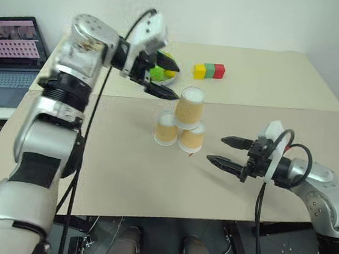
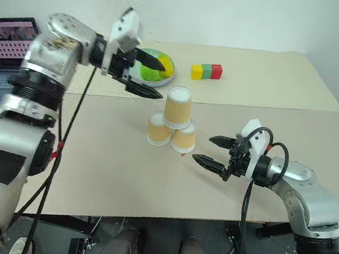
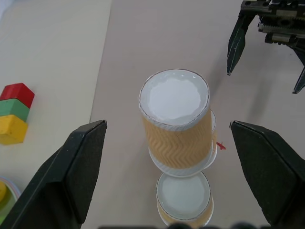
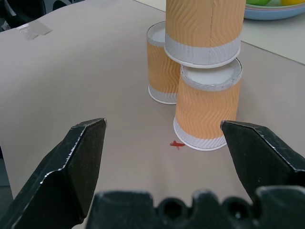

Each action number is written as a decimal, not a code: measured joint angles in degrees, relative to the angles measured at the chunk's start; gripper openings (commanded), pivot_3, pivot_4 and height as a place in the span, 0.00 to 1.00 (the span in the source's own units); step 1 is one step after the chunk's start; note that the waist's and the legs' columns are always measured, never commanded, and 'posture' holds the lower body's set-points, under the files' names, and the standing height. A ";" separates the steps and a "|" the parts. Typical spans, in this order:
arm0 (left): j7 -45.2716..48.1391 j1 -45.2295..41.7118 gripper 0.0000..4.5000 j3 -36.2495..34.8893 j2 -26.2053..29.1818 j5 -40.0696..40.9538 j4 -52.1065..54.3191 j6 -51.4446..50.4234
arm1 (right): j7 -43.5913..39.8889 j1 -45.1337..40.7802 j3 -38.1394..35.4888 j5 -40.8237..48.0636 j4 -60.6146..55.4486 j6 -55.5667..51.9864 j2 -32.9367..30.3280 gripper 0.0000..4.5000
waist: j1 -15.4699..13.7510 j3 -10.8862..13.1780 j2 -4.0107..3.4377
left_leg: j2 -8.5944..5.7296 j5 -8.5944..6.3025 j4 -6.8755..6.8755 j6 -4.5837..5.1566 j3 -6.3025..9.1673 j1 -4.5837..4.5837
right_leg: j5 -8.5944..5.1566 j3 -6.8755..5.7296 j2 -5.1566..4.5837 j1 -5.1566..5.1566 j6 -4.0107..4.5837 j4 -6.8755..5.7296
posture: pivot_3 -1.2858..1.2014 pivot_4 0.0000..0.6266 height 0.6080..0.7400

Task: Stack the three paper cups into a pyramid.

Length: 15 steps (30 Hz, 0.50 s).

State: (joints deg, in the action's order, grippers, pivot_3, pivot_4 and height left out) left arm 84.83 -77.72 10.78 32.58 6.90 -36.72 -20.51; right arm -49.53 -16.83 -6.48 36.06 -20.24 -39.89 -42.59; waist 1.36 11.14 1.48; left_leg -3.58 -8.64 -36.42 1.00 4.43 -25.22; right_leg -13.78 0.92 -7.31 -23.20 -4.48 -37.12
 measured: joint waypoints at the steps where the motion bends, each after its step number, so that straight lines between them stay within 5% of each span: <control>1: 0.34 1.58 0.98 -0.92 1.68 0.90 3.52 -2.70 | -0.23 0.25 -0.29 0.00 0.17 0.00 -0.58 1.00 | 0.11 0.00 -0.01 | 0.01 0.00 0.00 0.00 0.00 0.00 | 0.00 0.00 0.00 0.00 0.00 0.00 | 0.52 0.24 1.00; 8: -3.89 17.98 0.98 -6.20 9.13 6.36 23.83 -17.68 | -1.64 2.23 -5.84 -0.98 3.14 0.84 -5.50 1.00 | 0.21 -0.01 -0.01 | 0.07 0.00 -0.15 0.00 0.04 0.01 | 0.05 0.00 0.03 0.05 0.03 -0.08 | 0.52 0.24 1.00; 15: -21.02 37.32 0.98 -17.00 6.91 11.57 45.75 -29.65 | 5.11 0.90 -8.99 -4.63 6.80 4.66 -2.56 1.00 | -0.07 -0.02 -0.01 | 0.18 0.00 -0.18 -0.01 0.02 0.07 | 0.13 0.04 0.09 0.07 0.08 -0.05 | 0.52 0.24 1.00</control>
State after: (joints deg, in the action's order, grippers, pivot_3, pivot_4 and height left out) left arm 63.81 -40.40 -6.22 39.48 18.47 9.03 -50.17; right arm -44.42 -15.93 -15.46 31.43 -13.44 -35.24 -45.15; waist 1.30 11.11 1.47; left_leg -3.40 -8.64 -36.60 0.99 4.45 -25.15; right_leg -13.65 0.96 -7.22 -23.13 -4.40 -37.17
